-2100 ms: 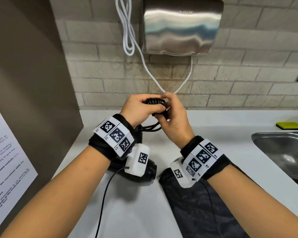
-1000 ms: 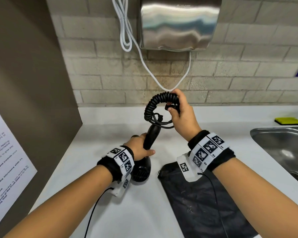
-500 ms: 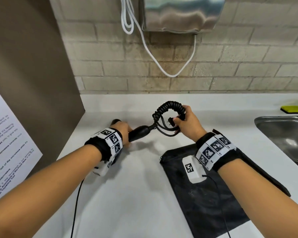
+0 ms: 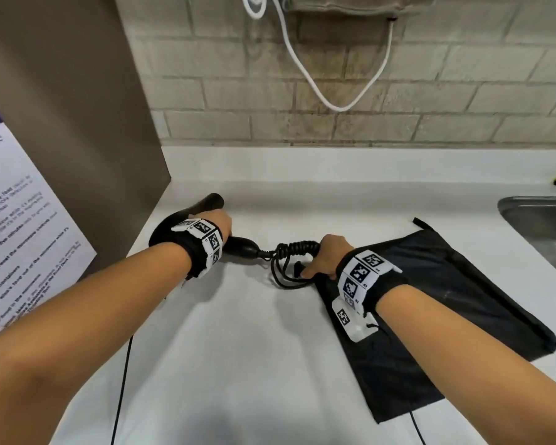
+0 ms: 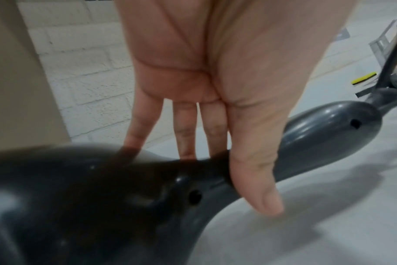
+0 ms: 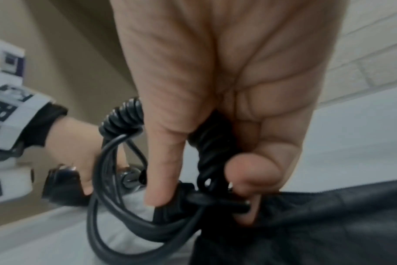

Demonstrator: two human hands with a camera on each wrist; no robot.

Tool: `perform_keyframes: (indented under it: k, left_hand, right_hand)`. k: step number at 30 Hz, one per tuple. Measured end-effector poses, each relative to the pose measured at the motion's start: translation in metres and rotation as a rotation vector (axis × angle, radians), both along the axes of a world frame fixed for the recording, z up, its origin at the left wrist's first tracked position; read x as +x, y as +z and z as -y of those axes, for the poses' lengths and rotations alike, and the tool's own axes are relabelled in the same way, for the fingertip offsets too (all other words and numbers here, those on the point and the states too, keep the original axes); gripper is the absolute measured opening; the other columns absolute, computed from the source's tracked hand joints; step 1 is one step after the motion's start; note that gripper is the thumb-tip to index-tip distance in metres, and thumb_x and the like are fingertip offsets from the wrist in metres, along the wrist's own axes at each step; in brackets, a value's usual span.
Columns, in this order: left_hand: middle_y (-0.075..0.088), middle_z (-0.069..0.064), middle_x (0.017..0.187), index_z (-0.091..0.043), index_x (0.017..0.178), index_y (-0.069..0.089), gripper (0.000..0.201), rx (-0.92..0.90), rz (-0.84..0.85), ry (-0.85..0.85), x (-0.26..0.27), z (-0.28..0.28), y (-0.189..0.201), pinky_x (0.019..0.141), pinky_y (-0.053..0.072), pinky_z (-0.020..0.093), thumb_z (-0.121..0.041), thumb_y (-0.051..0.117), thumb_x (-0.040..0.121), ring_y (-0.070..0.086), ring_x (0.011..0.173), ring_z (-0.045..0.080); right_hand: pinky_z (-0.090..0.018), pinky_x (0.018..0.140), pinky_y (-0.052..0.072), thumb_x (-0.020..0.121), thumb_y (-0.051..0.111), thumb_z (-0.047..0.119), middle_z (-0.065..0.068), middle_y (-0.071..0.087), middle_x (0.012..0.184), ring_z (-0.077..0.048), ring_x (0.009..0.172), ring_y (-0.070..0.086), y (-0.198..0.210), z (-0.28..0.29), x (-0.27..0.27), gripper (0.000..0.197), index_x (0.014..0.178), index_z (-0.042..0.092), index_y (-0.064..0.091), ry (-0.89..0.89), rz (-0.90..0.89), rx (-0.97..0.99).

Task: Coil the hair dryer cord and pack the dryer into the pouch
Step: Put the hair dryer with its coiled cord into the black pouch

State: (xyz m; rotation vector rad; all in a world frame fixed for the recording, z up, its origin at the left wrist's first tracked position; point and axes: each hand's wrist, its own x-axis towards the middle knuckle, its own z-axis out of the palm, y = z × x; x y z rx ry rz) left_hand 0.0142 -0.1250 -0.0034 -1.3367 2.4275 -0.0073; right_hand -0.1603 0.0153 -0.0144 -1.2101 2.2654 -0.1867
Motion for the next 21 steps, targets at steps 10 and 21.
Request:
perform_keyframes:
  k: [10,21]
  left_hand:
    - [0.057,0.005,0.12,-0.02,0.119,0.058,0.035,0.104,0.083,0.017,-0.005,-0.009,-0.005,0.111,0.014,0.062,-0.011,0.052,0.085,0.045,0.123,0.029]
    - [0.05,0.003,0.136,-0.023,0.142,0.035,0.075,0.34,-0.395,-0.165,-0.017,-0.071,-0.013,0.098,0.04,0.028,-0.04,0.069,0.077,0.051,0.12,0.02]
  right_hand:
    - [-0.022,0.044,0.039,0.07,0.076,0.035,-0.001,0.051,0.074,-0.014,0.056,0.049,-0.002,0.007,0.017,0.045,0.09,0.009,0.045,-0.008,0.02,-0.009]
    - [-0.023,0.055,0.037,0.078,0.06,0.054,-0.003,0.059,0.075,-0.018,0.065,0.053,-0.002,0.009,0.035,0.041,0.078,0.013,0.054,0.156,-0.047,0.149]
